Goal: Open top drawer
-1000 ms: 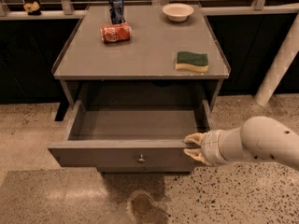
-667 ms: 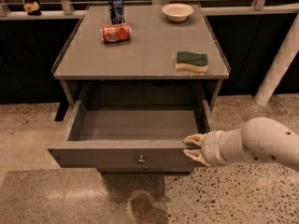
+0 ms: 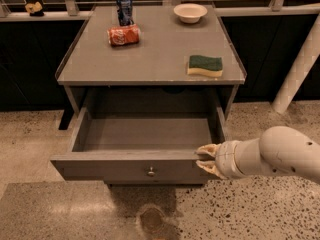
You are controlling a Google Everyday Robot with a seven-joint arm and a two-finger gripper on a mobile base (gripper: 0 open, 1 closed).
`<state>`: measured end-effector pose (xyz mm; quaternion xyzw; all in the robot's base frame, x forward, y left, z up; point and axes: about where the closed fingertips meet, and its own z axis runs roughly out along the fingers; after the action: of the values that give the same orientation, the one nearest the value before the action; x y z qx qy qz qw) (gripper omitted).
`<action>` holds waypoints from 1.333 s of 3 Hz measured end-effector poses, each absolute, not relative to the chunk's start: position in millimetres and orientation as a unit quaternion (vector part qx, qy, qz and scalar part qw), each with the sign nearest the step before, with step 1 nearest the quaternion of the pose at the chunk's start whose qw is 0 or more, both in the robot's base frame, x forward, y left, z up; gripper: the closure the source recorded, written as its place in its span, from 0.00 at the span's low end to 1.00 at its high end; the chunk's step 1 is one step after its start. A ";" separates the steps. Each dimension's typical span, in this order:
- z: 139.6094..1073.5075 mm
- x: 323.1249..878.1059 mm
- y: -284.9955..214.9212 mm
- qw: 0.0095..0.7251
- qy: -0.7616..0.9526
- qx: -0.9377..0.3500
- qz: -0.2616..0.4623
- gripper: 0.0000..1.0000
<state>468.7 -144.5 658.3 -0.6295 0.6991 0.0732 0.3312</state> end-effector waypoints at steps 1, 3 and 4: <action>658.3 468.7 -144.5 0.331 0.699 -0.629 0.073 0.82; 658.3 468.7 -144.4 0.331 0.699 -0.630 0.073 0.34; 658.3 468.7 -144.4 0.331 0.699 -0.630 0.073 0.13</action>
Offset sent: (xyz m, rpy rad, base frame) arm 0.0000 0.0000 0.0000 0.0000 0.0000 0.0000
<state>468.7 -144.4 658.3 -0.6295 0.6991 0.0732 0.3312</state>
